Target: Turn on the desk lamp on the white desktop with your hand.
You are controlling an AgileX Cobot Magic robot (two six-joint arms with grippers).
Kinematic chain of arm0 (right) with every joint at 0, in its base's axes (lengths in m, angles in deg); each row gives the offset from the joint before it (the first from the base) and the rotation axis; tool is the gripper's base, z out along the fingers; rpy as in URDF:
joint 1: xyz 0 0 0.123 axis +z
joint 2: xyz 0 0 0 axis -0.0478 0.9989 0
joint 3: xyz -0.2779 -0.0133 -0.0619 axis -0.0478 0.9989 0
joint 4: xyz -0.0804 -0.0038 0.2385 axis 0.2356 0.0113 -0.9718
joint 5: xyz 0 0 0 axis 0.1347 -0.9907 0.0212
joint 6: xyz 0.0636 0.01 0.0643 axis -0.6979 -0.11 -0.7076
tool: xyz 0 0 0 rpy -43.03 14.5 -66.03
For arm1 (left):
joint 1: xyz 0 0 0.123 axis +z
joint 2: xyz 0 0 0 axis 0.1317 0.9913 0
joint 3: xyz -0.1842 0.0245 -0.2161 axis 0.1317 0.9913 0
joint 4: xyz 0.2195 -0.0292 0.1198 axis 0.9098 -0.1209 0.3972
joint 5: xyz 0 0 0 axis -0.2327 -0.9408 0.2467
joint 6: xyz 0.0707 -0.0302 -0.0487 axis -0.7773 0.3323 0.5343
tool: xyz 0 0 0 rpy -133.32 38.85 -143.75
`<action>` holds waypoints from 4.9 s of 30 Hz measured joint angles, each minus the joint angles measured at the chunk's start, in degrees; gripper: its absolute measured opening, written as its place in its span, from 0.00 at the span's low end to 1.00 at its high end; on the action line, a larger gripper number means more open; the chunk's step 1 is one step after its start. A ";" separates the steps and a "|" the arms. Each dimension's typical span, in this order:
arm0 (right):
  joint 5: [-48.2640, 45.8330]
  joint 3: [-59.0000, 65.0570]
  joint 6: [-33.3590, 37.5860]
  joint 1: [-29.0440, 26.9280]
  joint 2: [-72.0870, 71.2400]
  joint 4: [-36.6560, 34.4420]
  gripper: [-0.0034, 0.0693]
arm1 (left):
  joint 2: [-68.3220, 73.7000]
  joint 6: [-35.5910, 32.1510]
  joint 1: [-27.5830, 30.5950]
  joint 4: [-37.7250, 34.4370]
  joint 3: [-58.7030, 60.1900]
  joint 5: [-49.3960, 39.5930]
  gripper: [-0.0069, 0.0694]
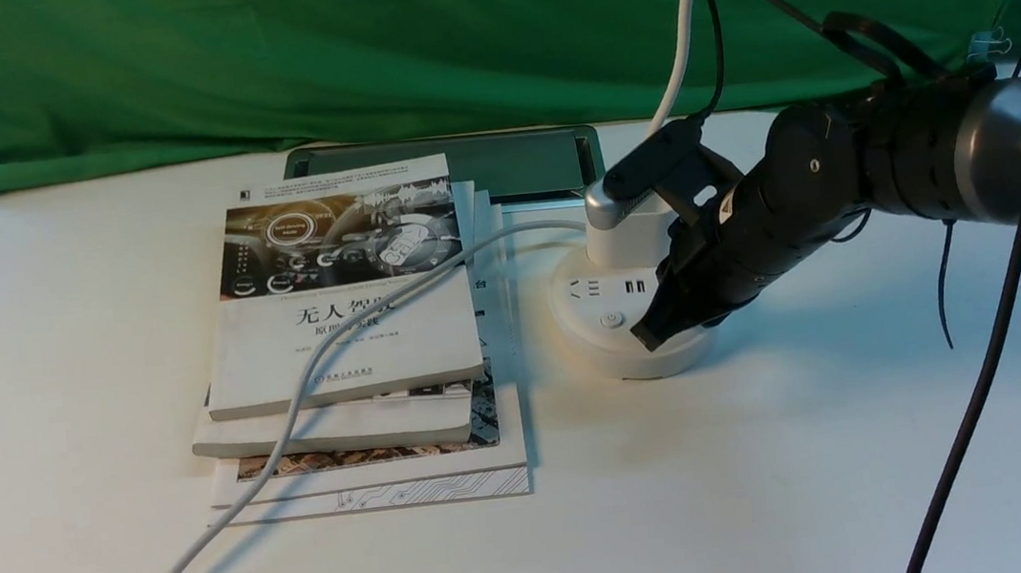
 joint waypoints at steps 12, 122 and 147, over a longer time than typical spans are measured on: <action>2.70 12.55 -4.15 -0.44 -33.27 0.26 0.09 | 0.00 0.00 0.00 0.31 0.00 0.00 0.12; 15.80 78.94 -27.40 -27.39 -114.26 12.52 0.37 | 0.00 0.00 0.00 0.31 0.00 0.02 0.12; 15.80 78.94 -27.40 -27.39 -114.26 12.52 0.38 | 0.00 0.00 0.00 0.00 0.00 0.02 0.12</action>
